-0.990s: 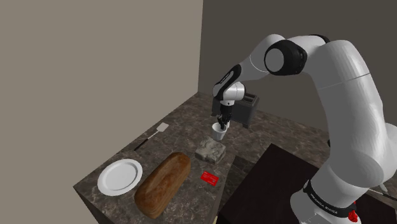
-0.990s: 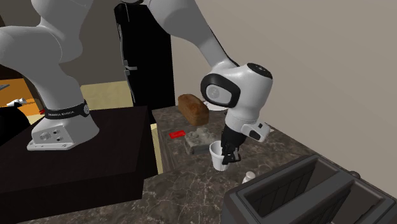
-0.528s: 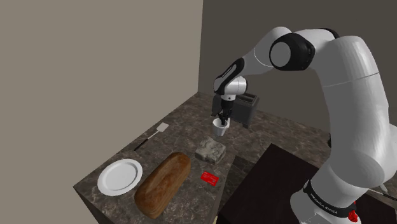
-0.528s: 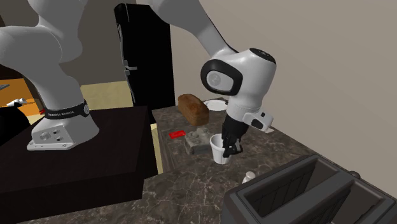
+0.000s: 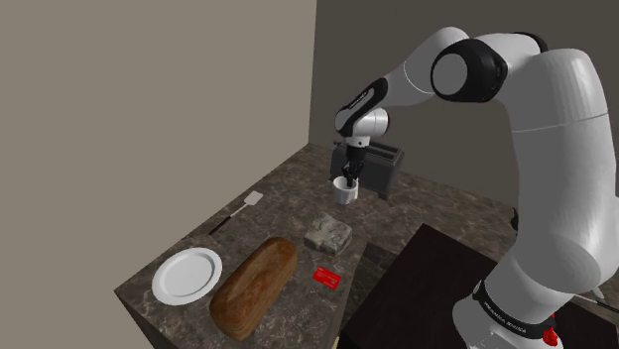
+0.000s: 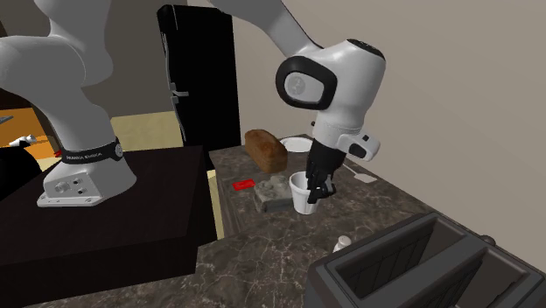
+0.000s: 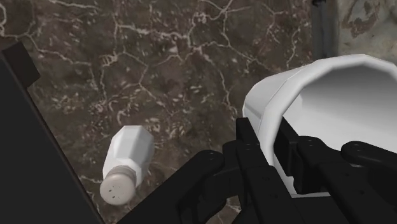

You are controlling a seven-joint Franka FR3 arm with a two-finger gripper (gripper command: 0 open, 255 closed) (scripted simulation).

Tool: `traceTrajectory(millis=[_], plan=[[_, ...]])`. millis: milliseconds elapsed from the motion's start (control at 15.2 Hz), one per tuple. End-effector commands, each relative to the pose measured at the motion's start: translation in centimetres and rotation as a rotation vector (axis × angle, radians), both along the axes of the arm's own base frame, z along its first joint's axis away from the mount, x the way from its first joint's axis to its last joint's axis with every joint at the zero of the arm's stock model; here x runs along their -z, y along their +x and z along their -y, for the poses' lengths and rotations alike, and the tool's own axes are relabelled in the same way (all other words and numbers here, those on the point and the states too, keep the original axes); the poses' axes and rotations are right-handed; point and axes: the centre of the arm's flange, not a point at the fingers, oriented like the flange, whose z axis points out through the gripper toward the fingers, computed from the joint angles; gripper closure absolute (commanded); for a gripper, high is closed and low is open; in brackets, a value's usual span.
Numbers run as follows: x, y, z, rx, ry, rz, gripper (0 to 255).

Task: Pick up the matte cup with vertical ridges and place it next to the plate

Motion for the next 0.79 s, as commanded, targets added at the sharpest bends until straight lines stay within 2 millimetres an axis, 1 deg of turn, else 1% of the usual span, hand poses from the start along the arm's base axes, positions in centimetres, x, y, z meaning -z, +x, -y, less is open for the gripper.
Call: traceTrajectory(millis=[0, 726], plan=[[-1.1, 0.1, -0.1, 0.0, 0.0, 0.0, 255], [-6.9, 0.1, -0.1, 0.0, 0.0, 0.0, 255]])
